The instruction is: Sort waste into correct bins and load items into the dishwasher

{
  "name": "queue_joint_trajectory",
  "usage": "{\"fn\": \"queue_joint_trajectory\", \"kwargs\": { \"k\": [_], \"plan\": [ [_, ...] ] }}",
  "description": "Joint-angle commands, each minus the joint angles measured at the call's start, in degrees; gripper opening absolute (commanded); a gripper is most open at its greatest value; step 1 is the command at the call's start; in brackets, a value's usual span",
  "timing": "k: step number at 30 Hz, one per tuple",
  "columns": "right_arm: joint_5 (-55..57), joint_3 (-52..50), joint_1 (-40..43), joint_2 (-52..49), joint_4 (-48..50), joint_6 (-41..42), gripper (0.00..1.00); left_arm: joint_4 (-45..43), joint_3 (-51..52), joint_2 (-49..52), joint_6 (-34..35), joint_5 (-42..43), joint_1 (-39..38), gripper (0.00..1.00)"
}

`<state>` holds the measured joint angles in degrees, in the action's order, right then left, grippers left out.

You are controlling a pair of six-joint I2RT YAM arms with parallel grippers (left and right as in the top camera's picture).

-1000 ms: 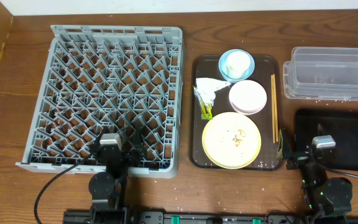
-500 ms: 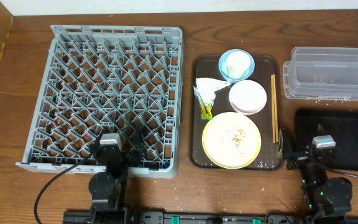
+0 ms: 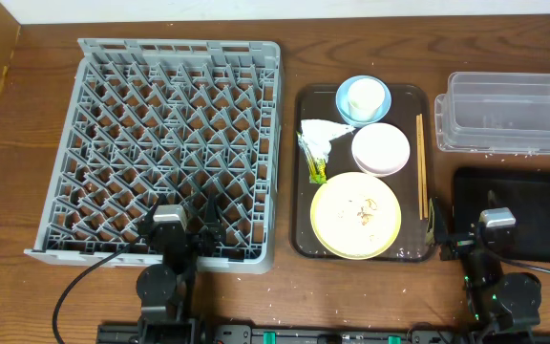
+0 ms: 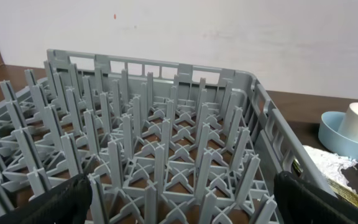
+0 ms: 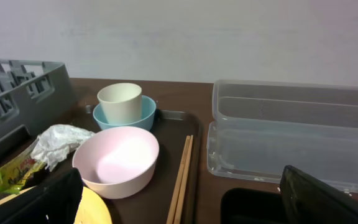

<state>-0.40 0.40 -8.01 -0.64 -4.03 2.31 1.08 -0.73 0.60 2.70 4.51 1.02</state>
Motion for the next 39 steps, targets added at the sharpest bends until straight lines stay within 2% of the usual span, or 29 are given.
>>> {"fn": "queue_joint_trajectory", "kwargs": {
  "k": [1,30,32,37,39],
  "plan": [
    [0.15,-0.09,0.46,0.33,-0.26,-0.24,0.99,2.54,0.50,-0.37,-0.94,0.98,-0.13,0.94],
    [0.15,-0.09,0.46,0.33,-0.26,-0.24,0.99,2.45,0.50,-0.37,-0.07,1.75,-0.15,0.94],
    [0.15,-0.09,0.46,0.33,-0.26,-0.24,0.99,1.79,0.48,-0.37,6.32,7.74,-0.15,0.94],
    [0.15,-0.09,0.46,0.33,-0.26,-0.24,0.99,1.29,0.46,-0.37,34.07,34.49,-0.15,0.94],
    [0.15,-0.09,0.46,0.33,-0.26,-0.24,0.99,1.11,0.46,-0.37,41.31,40.22,-0.15,0.94]
  ]
}}
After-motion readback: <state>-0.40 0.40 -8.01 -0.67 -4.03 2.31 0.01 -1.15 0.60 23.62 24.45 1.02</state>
